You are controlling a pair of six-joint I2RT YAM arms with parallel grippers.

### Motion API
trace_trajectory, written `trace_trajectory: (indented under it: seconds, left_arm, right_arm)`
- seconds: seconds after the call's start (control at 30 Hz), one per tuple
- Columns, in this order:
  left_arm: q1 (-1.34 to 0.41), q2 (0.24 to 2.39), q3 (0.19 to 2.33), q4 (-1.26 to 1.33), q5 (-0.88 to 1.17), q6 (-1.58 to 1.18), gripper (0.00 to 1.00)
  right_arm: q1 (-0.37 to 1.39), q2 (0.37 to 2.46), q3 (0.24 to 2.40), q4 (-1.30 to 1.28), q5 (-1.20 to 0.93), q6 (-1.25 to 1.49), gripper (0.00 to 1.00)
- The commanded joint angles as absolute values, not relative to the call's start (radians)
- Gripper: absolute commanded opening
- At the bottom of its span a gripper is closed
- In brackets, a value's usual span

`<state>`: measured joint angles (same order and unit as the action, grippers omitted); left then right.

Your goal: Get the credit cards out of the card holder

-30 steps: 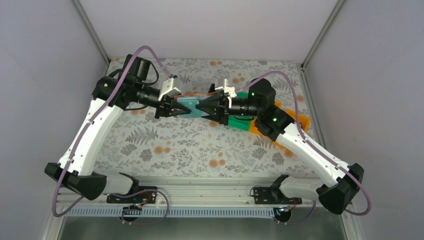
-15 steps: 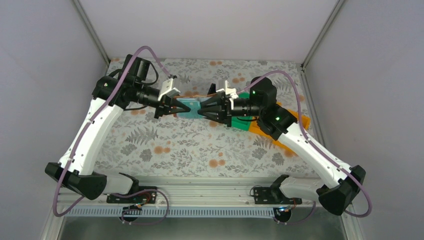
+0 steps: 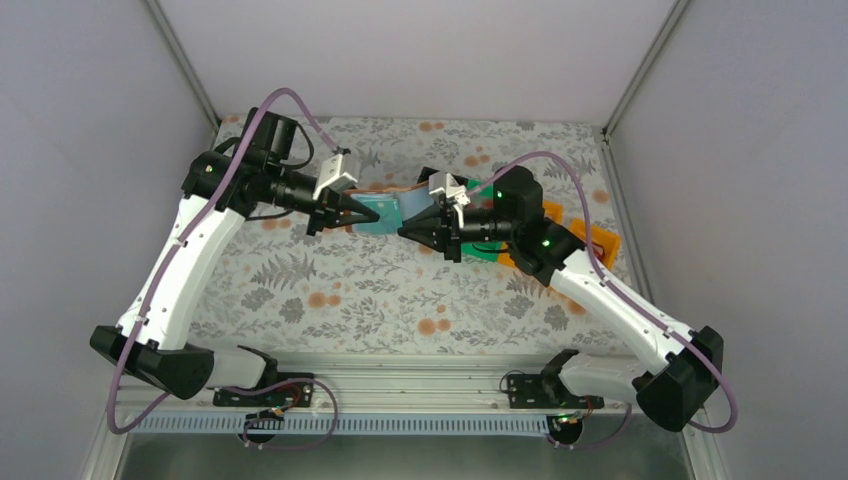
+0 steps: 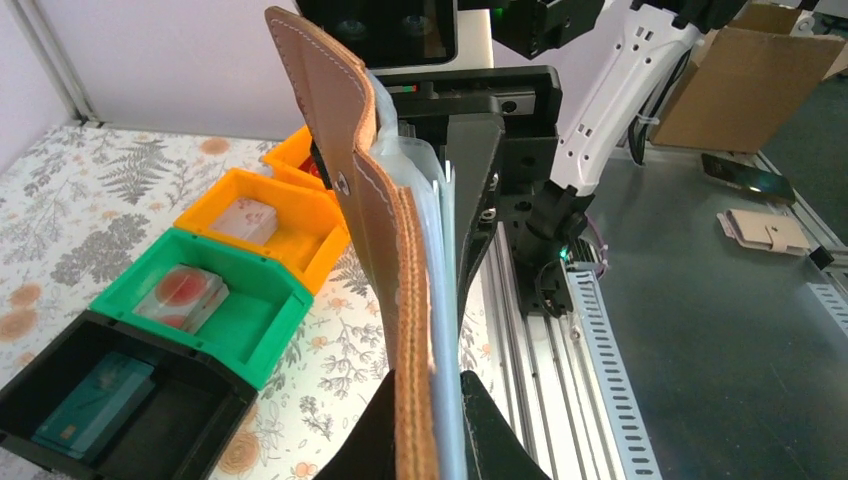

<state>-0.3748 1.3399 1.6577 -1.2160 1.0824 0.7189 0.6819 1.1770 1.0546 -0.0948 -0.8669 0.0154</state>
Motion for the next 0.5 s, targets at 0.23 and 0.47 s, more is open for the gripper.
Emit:
trace_trajectory:
  seconds: [0.23, 0.47]
  left_arm:
    - [-0.373, 1.34, 1.682, -1.264, 1.167, 0.779, 0.13]
    - [-0.373, 1.341, 1.657, -1.26, 1.151, 0.783, 0.22]
  right_arm:
    - [0.647, 1.12, 1.05, -0.085, -0.827, 0.032, 0.04]
    - [0.626, 1.115, 1.072, -0.119, -0.841, 0.034, 0.04]
